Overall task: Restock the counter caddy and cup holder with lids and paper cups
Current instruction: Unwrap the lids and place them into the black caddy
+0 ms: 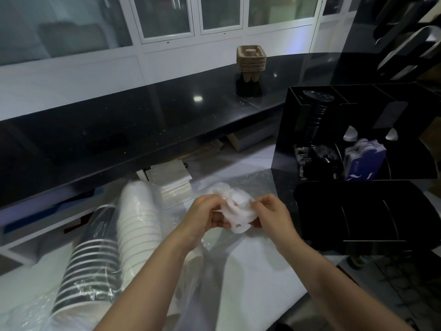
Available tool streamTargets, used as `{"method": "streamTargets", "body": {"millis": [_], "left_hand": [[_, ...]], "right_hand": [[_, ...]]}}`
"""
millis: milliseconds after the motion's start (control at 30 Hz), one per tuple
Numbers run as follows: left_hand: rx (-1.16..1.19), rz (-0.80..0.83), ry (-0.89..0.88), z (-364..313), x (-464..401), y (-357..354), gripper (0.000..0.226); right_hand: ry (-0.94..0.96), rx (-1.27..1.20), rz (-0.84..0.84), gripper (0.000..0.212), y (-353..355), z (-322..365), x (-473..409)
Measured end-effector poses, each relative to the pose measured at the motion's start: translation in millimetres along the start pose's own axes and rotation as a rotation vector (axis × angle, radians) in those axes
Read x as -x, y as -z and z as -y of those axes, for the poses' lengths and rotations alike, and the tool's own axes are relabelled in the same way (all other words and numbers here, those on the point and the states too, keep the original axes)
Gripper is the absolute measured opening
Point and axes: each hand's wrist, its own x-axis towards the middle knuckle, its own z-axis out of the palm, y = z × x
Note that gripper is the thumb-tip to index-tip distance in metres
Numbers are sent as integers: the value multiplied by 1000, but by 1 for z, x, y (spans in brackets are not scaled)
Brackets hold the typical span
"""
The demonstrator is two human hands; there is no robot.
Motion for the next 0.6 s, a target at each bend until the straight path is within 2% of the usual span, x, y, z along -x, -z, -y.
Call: {"method": "streamTargets", "body": {"millis": [100, 200, 267, 333, 367, 467, 533, 600], "left_hand": [[-83, 77, 53, 0, 4, 1, 18], [-163, 88, 18, 4, 4, 0, 14], [-153, 32, 2, 5, 3, -1, 26], [-168, -27, -17, 3, 3, -2, 39], [-181, -50, -34, 3, 3, -4, 44], [-267, -118, -110, -1, 6, -10, 43], [-299, -133, -154, -3, 8, -14, 41], [-303, -161, -172, -2, 7, -17, 30]], "right_hand": [[-27, 12, 21, 18, 4, 0, 3], [86, -21, 84, 22, 8, 0, 12], [125, -59, 185, 32, 11, -3, 15], [116, -11, 274, 42, 14, -8, 16], [124, 32, 294, 40, 16, -11, 16], [161, -1, 206, 13, 19, -13, 13], [155, -43, 126, 14, 23, -12, 12], [154, 1, 83, 16, 31, -14, 9]]}}
